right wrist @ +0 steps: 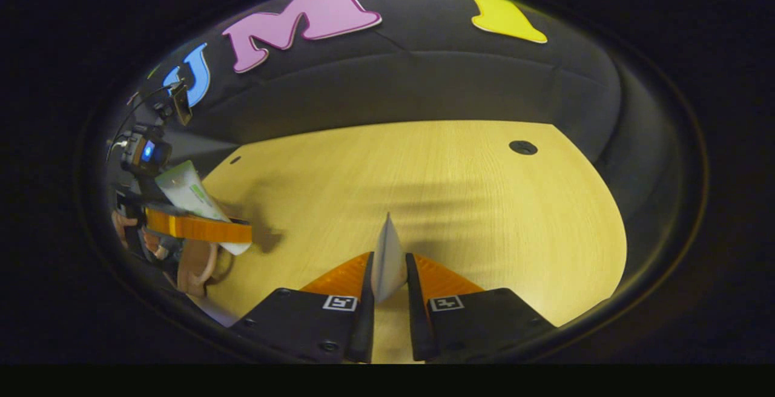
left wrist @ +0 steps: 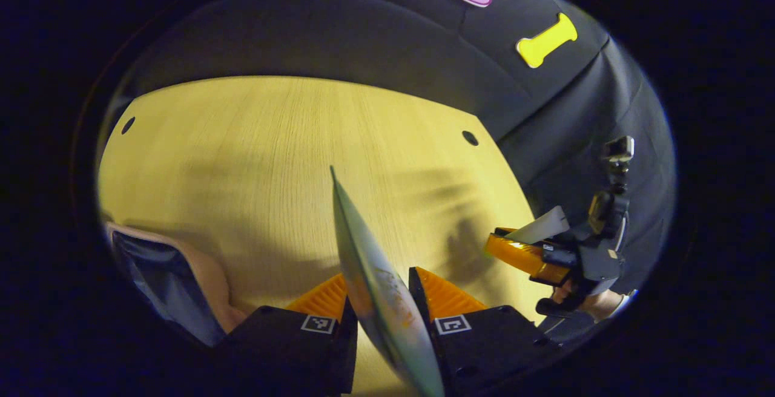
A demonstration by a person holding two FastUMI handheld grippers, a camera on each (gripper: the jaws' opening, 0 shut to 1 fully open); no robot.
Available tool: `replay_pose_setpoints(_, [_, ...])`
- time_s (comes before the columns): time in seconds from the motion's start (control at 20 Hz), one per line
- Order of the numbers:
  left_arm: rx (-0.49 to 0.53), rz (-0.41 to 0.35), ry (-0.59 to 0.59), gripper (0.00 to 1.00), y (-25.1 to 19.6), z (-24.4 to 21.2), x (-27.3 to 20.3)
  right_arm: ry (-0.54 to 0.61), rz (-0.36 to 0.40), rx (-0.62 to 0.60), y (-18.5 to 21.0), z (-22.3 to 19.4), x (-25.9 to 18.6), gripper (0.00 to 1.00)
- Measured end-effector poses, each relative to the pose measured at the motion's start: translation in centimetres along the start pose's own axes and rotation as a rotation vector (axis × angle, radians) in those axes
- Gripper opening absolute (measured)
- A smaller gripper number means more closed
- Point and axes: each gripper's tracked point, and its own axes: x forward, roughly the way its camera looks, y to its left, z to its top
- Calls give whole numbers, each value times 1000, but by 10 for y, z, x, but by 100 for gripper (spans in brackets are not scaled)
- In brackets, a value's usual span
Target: First open the suitcase, pack the skin care products into it, and then close the suitcase.
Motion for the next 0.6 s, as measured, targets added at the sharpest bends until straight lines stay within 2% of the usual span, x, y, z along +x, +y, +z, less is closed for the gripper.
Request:
replay_pose_setpoints(0.1, [0, -49, 30, 45, 5, -6, -63, -9, 24, 7, 11, 1, -23, 28])
replay_pose_setpoints(0.2, [6, -6, 83, 44, 23, -11, -106, -22, 41, -1, 26, 1, -46, 28])
replay_pose_setpoints(0.3, [23, 76, 179, 41, 62, -34, -132, -39, 47, -18, 40, 4, -58, 28])
replay_pose_setpoints(0.4, [25, 157, 309, 48, 104, -71, -148, -49, 53, -36, 55, 3, -62, 28])
replay_pose_setpoints(0.45, [1, 174, 391, 45, 120, -94, -153, -54, 61, -37, 65, 4, -63, 28])
replay_pose_setpoints(0.6, [-91, 223, 563, 45, 157, -141, -144, -71, 94, -33, 100, 7, -67, 28])
